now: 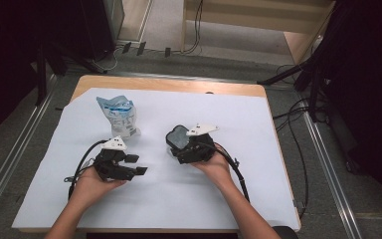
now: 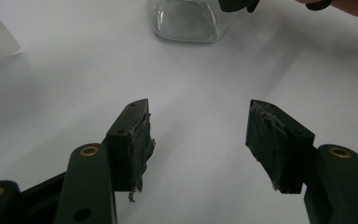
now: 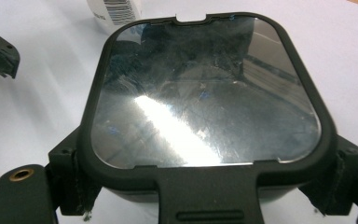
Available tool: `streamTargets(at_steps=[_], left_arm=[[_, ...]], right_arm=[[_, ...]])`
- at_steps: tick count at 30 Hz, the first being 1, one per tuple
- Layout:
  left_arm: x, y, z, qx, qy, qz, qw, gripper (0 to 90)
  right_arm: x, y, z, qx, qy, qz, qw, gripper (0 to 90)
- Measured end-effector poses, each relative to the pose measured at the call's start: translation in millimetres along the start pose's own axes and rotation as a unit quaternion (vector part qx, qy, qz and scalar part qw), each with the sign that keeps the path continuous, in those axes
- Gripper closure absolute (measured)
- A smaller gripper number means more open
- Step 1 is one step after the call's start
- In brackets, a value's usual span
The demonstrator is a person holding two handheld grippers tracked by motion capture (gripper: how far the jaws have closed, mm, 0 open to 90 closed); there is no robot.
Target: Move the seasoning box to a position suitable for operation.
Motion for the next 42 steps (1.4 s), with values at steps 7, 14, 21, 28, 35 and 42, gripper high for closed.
streamTargets(at_steps=[7,14,21,28,35,42], left_arm=[[2.5,-0.2,-0.4,-0.002,-0.002,0.004,1.0000,40.6],[4.3,-1.7,-0.4,-0.003,-0.005,0.004,1.0000,44.1],[8.6,-4.6,0.0,-0.005,-0.014,0.001,0.9999,58.9],[14.7,-8.4,-0.1,-0.013,-0.019,0.007,0.9997,70.4],[20.3,-13.7,-0.9,-0.017,-0.021,0.010,0.9996,81.7],[32.4,-16.4,-4.1,-0.016,-0.033,-0.003,0.9993,71.7]], right_arm=[[5.5,13.3,-1.7,0.003,-0.008,0.014,0.9999,14.3],[11.4,46.0,0.6,0.029,-0.030,0.056,0.9976,14.8],[4.5,64.5,-2.3,0.015,-0.026,0.050,0.9983,18.5],[-10.4,73.3,-1.1,0.018,-0.046,0.051,0.9975,33.6],[-21.5,80.2,-0.9,0.017,-0.059,0.054,0.9967,43.9],[-33.7,88.5,-9.0,0.011,-0.057,0.055,0.9968,54.3]])
Point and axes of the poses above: each handheld gripper's, and its own axes: y roughly backward along the jaws, x roughly out of its top, z roughly to its right, the point moved 1 cm from there along -y, roughly forward along the jaws, and after that the axes turned 5 degrees about x, right-handed, at the moved point
